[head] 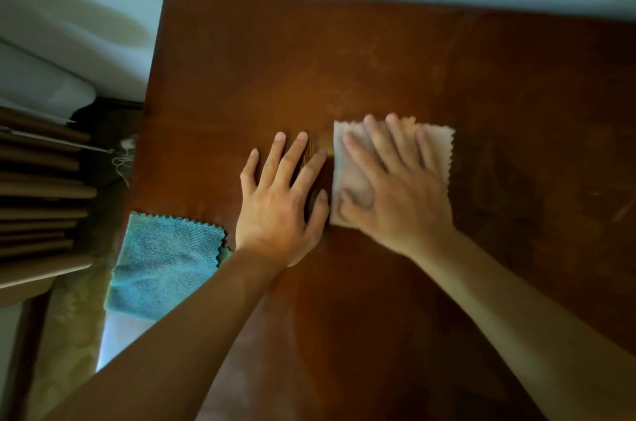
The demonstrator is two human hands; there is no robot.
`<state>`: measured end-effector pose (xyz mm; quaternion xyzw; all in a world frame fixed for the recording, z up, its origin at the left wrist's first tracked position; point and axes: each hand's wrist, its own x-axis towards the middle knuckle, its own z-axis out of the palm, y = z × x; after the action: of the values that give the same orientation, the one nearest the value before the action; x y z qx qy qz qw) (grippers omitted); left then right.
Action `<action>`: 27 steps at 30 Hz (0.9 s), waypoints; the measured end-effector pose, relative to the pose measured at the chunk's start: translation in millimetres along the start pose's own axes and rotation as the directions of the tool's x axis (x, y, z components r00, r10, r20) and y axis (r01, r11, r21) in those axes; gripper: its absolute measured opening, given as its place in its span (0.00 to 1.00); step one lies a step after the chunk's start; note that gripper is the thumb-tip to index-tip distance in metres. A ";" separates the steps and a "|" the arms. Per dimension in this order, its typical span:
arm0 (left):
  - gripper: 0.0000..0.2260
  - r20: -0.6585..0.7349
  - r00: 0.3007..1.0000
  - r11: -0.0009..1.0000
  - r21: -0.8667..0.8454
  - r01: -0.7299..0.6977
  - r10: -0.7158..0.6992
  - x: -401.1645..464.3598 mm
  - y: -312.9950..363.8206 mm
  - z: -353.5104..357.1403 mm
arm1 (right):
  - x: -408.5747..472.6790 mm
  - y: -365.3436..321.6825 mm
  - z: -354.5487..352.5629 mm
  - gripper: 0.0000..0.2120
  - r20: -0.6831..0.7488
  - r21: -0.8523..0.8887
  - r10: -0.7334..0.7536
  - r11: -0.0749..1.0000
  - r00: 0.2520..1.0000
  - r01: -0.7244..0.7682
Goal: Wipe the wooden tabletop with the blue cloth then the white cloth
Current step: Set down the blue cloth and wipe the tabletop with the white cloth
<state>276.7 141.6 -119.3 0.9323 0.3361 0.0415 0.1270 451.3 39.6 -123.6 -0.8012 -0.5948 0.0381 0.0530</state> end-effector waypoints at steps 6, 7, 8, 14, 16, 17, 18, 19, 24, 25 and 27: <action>0.24 0.010 1.000 1.000 0.009 0.005 -0.005 -0.2 1.6 -1.6 | 91.0 24.9 -6.9 0.33 -0.046 -0.041 0.078 0.996 0.996 -0.080; 0.24 0.010 1.000 1.000 0.008 0.007 -0.007 0.2 1.5 -1.8 | 92.3 24.0 -6.2 0.33 -0.041 -0.057 0.063 0.996 0.997 -0.065; 0.24 0.009 1.000 1.000 0.008 0.009 -0.009 0.2 1.4 -1.9 | 88.8 22.6 -5.9 0.32 -0.040 -0.066 0.033 0.997 0.999 -0.035; 0.24 0.015 1.000 1.000 -0.002 0.005 -0.005 -0.2 1.2 -2.8 | 49.5 12.7 -4.0 0.30 -0.001 -0.048 -0.145 0.988 0.989 0.145; 0.24 0.026 1.000 1.000 0.002 0.004 -0.004 0.9 1.6 -2.6 | 60.2 14.9 -5.0 0.30 0.005 -0.056 -0.142 0.988 0.990 0.142; 0.24 0.030 1.000 1.000 0.005 0.006 -0.007 1.1 2.1 -2.6 | 71.8 17.4 -5.8 0.30 0.014 -0.058 -0.132 0.990 0.991 0.132; 0.24 0.033 0.999 1.000 0.006 0.011 -0.011 0.9 2.3 -2.8 | 87.4 20.3 -7.6 0.30 0.018 -0.049 -0.110 0.993 0.994 0.111; 0.24 0.033 0.999 1.000 0.005 0.013 -0.013 0.7 2.5 -2.8 | 104.6 23.3 -10.2 0.31 0.019 -0.037 -0.076 0.996 0.997 0.077; 0.24 0.034 0.999 1.000 0.009 0.011 -0.011 0.7 2.5 -3.4 | 140.3 25.0 -15.6 0.33 0.064 -0.069 -0.005 0.998 0.998 0.009; 0.24 0.036 0.999 1.000 0.010 0.015 -0.015 0.9 2.9 -4.2 | 131.2 25.1 -15.5 0.33 0.058 -0.055 -0.004 0.998 0.998 0.007; 0.24 0.037 0.999 1.000 0.004 0.017 -0.017 0.8 4.0 -4.8 | 97.6 25.3 -14.0 0.30 0.027 -0.041 -0.004 0.999 1.000 0.005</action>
<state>279.0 140.2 -113.6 0.9303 0.3415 0.0226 0.1316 505.3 125.2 -112.9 -0.8002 -0.5980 0.0364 0.0285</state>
